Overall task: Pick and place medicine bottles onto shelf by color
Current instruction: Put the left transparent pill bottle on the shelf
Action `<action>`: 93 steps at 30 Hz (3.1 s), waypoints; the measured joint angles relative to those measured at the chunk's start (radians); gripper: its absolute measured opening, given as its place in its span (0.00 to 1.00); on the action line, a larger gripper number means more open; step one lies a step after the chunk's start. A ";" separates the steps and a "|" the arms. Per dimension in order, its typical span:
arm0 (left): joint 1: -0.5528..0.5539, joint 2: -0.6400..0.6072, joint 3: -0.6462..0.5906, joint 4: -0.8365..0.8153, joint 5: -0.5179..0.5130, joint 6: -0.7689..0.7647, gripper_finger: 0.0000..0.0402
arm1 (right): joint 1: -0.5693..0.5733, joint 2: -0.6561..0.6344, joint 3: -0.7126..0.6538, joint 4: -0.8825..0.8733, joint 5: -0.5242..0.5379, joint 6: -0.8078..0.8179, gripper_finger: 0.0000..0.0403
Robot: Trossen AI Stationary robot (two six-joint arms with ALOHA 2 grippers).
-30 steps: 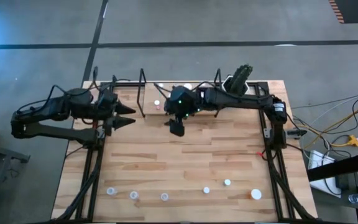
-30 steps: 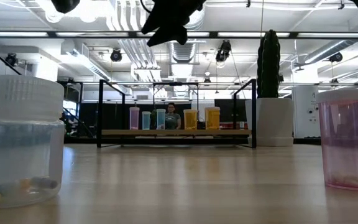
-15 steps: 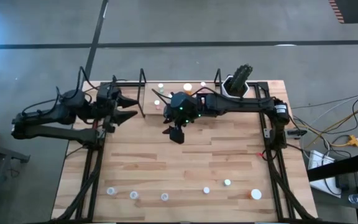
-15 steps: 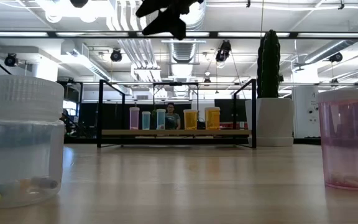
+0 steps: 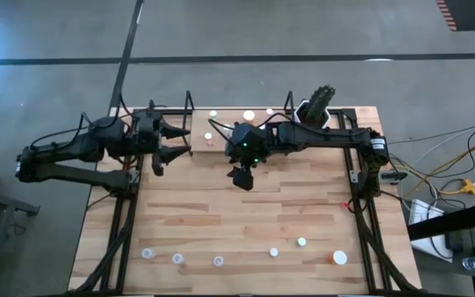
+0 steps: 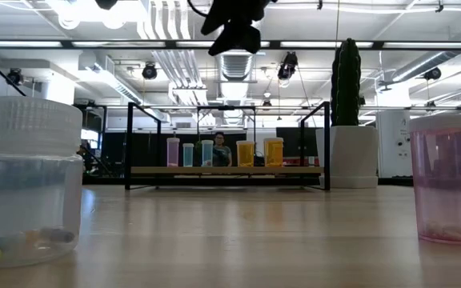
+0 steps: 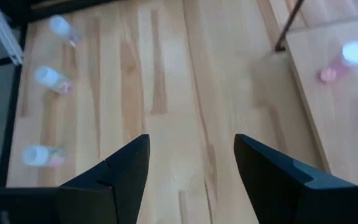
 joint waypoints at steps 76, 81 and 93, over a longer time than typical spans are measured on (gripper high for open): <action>-1.075 0.646 -0.087 -0.602 0.204 -0.706 0.59 | 0.019 0.002 -0.076 -0.037 0.004 -0.058 0.56; -1.074 0.655 -0.094 -0.568 0.168 -0.718 0.58 | 0.019 0.002 -0.076 -0.037 0.004 -0.058 0.56; -1.074 0.688 -0.099 -0.566 0.143 -0.719 0.38 | 0.019 -0.006 -0.077 -0.040 0.030 -0.048 0.56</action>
